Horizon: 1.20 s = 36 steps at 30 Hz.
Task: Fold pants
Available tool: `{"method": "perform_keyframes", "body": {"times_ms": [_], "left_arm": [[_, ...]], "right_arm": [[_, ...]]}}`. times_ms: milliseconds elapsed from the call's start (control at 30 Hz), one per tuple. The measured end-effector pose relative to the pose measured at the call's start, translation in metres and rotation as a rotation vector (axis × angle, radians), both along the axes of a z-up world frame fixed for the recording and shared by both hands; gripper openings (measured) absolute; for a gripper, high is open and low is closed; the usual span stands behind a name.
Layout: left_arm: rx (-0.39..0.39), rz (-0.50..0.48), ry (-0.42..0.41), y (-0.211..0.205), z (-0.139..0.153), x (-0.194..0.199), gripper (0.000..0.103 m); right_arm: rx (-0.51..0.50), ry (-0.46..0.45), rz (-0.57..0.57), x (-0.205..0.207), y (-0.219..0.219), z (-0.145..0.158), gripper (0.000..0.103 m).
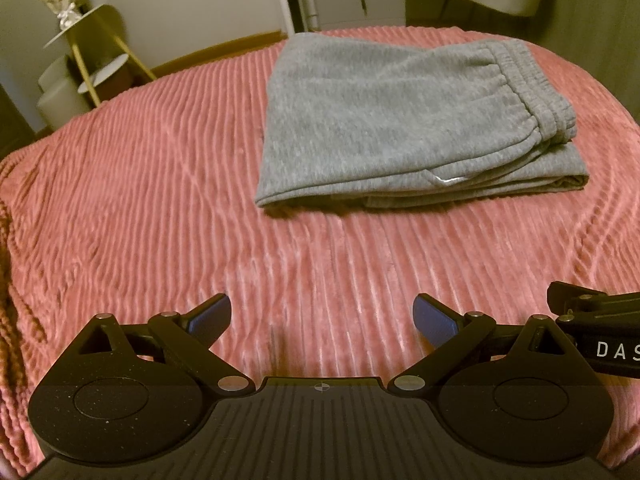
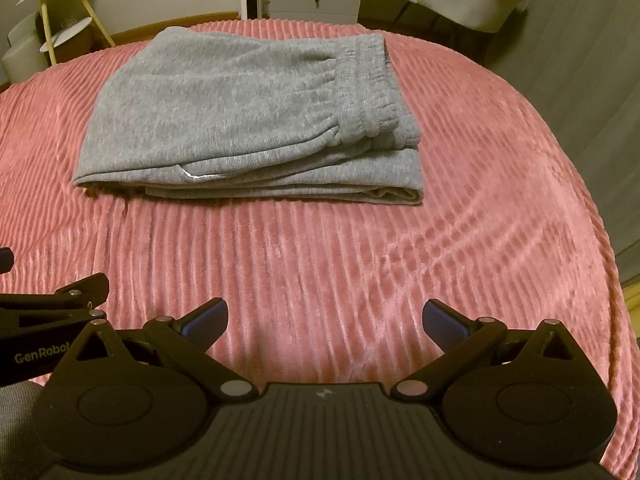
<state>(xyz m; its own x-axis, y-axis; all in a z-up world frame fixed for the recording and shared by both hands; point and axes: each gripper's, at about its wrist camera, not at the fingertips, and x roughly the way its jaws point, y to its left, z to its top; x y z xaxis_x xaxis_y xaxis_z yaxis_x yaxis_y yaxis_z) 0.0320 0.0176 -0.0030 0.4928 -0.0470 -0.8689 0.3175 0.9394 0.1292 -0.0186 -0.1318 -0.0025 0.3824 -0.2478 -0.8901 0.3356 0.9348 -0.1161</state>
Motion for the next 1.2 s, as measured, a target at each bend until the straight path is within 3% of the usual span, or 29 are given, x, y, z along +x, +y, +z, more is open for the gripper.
{"method": "perform_keyframes", "body": {"times_ms": [1200], "left_arm": [[0.006, 0.0, 0.002, 0.0012, -0.0027, 0.0004, 0.1]], "right_arm": [[-0.004, 0.005, 0.002, 0.0013, -0.0015, -0.0013, 0.103]]}}
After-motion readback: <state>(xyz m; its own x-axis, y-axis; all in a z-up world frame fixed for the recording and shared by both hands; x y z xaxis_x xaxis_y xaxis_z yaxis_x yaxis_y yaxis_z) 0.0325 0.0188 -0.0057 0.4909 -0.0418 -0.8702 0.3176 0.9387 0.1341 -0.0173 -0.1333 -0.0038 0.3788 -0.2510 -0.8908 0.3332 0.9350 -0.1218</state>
